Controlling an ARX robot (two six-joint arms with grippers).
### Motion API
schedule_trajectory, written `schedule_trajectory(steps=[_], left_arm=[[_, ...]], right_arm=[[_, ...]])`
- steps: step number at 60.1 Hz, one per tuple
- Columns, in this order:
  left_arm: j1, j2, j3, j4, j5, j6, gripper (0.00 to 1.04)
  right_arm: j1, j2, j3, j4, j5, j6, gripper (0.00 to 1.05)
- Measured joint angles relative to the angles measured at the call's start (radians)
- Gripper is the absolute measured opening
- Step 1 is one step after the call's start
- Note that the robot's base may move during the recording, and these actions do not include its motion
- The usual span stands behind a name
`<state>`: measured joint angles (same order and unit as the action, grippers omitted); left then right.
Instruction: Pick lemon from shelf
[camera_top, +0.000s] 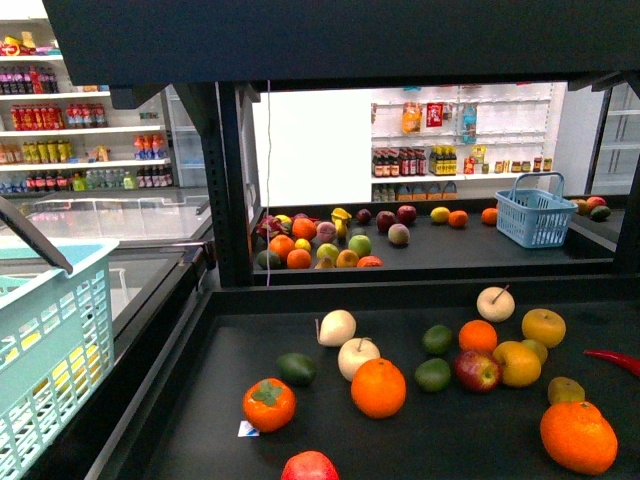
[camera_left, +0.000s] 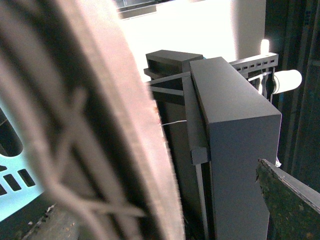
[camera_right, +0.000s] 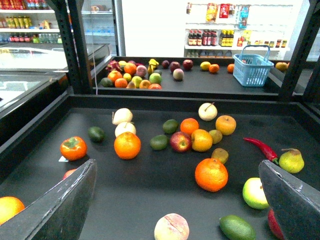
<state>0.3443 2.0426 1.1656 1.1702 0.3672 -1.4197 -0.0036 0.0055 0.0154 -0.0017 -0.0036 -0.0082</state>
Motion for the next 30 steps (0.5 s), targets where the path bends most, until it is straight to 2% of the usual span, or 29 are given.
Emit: schedule_trajectory(steps=[11, 30], left_arm=[[0.0, -0.115, -0.041, -0.196, -0.005, 0.098, 0.97], [-0.011, -0.4, -0.081, -0.746, -0.099, 0.455, 0.97]], right_arm=[[0.0, 0.0, 0.0, 0.0, 0.0, 0.0, 0.97], [0.0, 0.0, 0.0, 0.0, 0.0, 0.0, 0.97]])
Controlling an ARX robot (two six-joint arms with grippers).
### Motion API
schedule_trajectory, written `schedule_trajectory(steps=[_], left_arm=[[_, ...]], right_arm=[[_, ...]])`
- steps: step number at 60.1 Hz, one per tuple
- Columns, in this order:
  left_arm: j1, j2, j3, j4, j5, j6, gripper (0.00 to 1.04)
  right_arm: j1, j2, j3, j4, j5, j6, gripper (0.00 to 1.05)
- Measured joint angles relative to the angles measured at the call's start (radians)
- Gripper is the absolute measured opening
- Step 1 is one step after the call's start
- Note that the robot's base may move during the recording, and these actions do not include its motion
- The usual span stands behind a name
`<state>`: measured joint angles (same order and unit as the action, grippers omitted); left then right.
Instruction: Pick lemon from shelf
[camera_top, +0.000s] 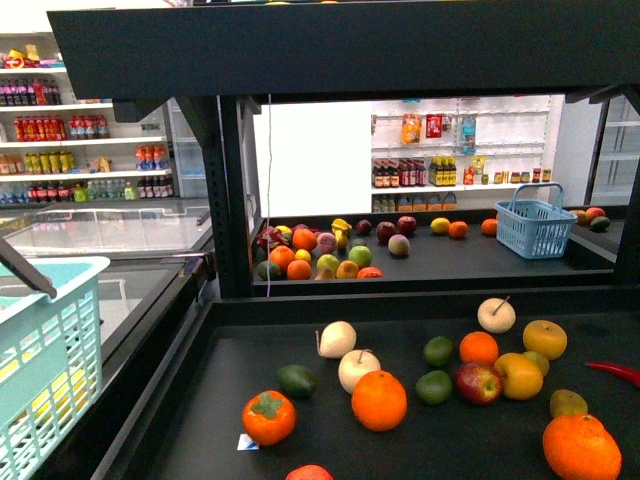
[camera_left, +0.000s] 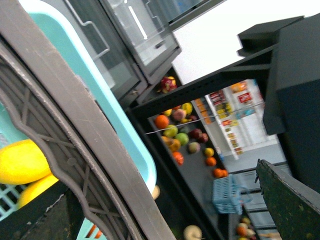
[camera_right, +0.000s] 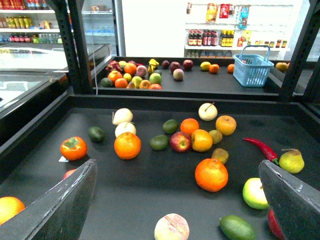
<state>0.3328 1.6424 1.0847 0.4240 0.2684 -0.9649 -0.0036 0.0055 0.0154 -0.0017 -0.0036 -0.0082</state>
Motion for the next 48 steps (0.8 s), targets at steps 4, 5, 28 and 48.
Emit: schedule_trajectory(steps=[4, 5, 28, 48], left_arm=[[-0.013, -0.069, -0.026, -0.105, -0.024, 0.095, 0.97], [-0.017, -0.089, -0.032, -0.133, -0.031, 0.113, 0.97], [-0.044, -0.233, -0.138, -0.209, -0.071, 0.302, 0.97], [-0.045, -0.207, -0.18, -0.141, -0.05, 0.294, 0.97]], right_arm=[[0.0, 0.0, 0.0, 0.0, 0.0, 0.0, 0.97], [0.0, 0.0, 0.0, 0.0, 0.0, 0.0, 0.97], [0.0, 0.0, 0.0, 0.0, 0.0, 0.0, 0.97], [0.0, 0.0, 0.0, 0.0, 0.0, 0.0, 0.97]])
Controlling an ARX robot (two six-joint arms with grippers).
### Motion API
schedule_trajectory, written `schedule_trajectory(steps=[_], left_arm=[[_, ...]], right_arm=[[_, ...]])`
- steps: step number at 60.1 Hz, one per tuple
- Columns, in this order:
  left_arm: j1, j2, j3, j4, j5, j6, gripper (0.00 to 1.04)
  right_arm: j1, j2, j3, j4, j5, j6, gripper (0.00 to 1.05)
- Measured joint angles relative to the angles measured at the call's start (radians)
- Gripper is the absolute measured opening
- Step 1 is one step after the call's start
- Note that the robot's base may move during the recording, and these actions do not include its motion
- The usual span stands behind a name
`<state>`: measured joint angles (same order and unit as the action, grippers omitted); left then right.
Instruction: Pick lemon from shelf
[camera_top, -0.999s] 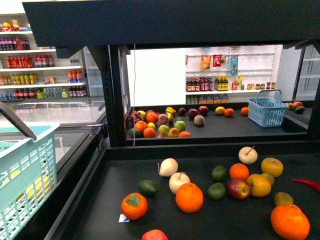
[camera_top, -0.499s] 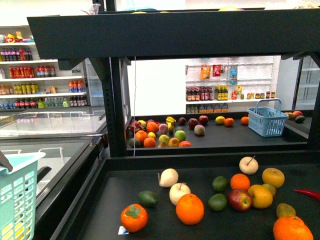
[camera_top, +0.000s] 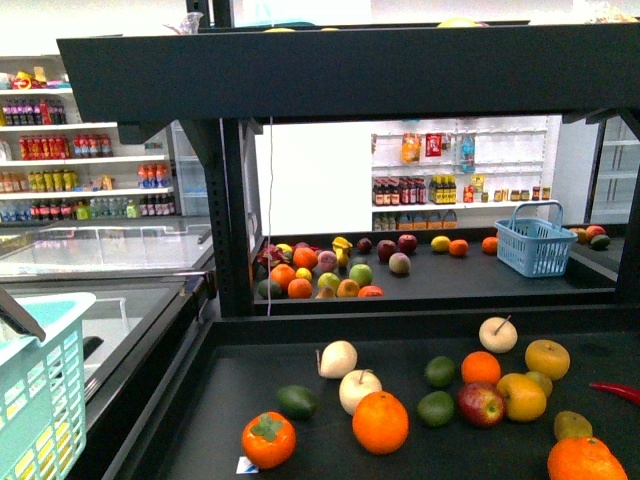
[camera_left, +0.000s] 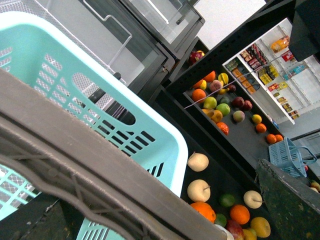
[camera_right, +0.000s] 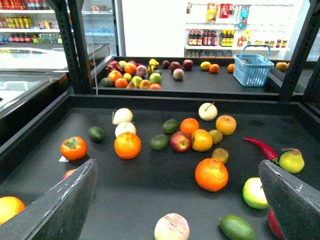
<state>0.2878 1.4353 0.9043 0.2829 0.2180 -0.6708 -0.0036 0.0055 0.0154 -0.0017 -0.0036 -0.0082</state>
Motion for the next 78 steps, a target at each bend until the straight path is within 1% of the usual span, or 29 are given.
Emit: schedule_trajectory(steps=[7, 11, 23, 29, 35, 53, 65, 72, 78], left_arm=[[0.023, 0.038, -0.025, 0.054, 0.026, -0.01, 0.97], [0.039, 0.064, -0.044, 0.081, 0.04, -0.045, 0.97], [0.048, 0.069, -0.122, 0.182, 0.094, -0.209, 0.97], [0.052, 0.06, -0.151, 0.224, 0.102, -0.294, 0.97], [0.065, 0.043, -0.157, 0.227, 0.1, -0.358, 0.97], [0.059, -0.023, -0.143, 0.174, 0.096, -0.4, 0.97], [0.054, -0.066, -0.127, 0.101, 0.096, -0.401, 0.97], [0.056, -0.096, -0.106, 0.026, 0.084, -0.389, 0.97], [0.063, -0.123, -0.086, -0.1, 0.062, -0.349, 0.97]], right_arm=[[0.0, 0.0, 0.0, 0.0, 0.0, 0.0, 0.97], [0.0, 0.0, 0.0, 0.0, 0.0, 0.0, 0.97], [0.0, 0.0, 0.0, 0.0, 0.0, 0.0, 0.97], [0.0, 0.0, 0.0, 0.0, 0.001, 0.0, 0.97], [0.0, 0.0, 0.0, 0.0, 0.0, 0.0, 0.97], [0.0, 0.0, 0.0, 0.0, 0.0, 0.0, 0.97], [0.0, 0.0, 0.0, 0.0, 0.0, 0.0, 0.97], [0.0, 0.0, 0.0, 0.0, 0.0, 0.0, 0.97], [0.0, 0.0, 0.0, 0.0, 0.0, 0.0, 0.97]])
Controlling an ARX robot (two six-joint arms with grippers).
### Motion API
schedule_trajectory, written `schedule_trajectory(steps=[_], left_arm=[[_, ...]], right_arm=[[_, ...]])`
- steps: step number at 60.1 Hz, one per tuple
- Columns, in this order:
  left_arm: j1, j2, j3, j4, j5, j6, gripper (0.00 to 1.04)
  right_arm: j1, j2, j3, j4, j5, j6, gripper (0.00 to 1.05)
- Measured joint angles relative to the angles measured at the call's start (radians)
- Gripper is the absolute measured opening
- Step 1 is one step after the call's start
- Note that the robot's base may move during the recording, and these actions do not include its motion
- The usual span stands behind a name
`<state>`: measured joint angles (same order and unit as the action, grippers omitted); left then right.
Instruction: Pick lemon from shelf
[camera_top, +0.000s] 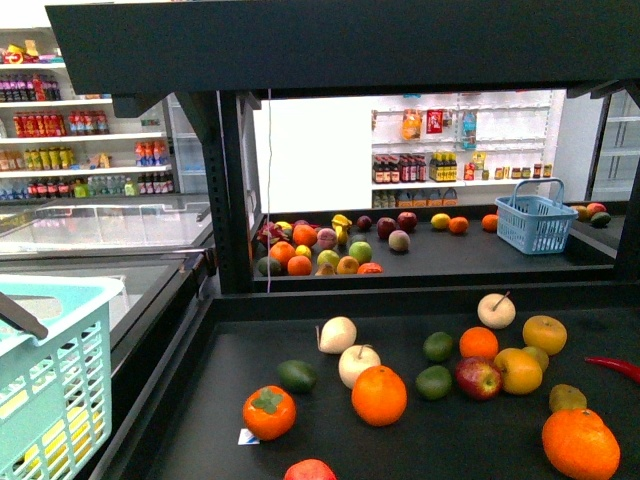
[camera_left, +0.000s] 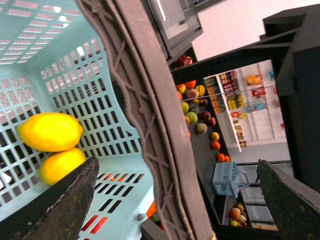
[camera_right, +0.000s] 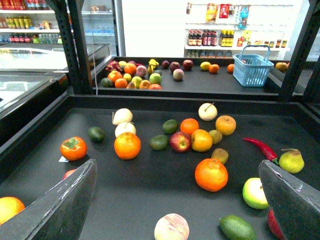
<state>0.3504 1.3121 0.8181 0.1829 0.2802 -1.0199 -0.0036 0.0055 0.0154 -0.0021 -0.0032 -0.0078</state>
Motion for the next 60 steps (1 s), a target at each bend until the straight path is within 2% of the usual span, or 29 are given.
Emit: schedule_trajectory(steps=[7, 16, 24, 27, 31, 34, 40, 52, 60], left_arm=[[0.026, -0.055, 0.027, -0.183, -0.039, 0.074, 0.97], [0.021, -0.208, 0.039, -0.358, -0.14, 0.266, 0.97], [-0.072, -0.425, 0.008, -0.344, -0.264, 0.494, 0.96], [-0.126, -0.543, -0.073, -0.225, -0.181, 0.64, 0.86], [-0.253, -0.686, -0.179, -0.187, -0.242, 0.81, 0.74], [-0.328, -0.796, -0.274, -0.201, -0.253, 0.9, 0.63], [-0.343, -0.925, -0.416, -0.204, -0.28, 0.97, 0.44], [-0.347, -1.016, -0.555, -0.154, -0.28, 1.002, 0.04], [-0.347, -1.061, -0.62, -0.137, -0.28, 1.006, 0.03]], right_arm=[[0.0, 0.0, 0.0, 0.0, 0.0, 0.0, 0.97], [0.0, 0.0, 0.0, 0.0, 0.0, 0.0, 0.97], [0.0, 0.0, 0.0, 0.0, 0.0, 0.0, 0.97], [0.0, 0.0, 0.0, 0.0, 0.0, 0.0, 0.97], [0.0, 0.0, 0.0, 0.0, 0.0, 0.0, 0.97], [0.0, 0.0, 0.0, 0.0, 0.0, 0.0, 0.97], [0.0, 0.0, 0.0, 0.0, 0.0, 0.0, 0.97], [0.0, 0.0, 0.0, 0.0, 0.0, 0.0, 0.97], [0.0, 0.0, 0.0, 0.0, 0.0, 0.0, 0.97]])
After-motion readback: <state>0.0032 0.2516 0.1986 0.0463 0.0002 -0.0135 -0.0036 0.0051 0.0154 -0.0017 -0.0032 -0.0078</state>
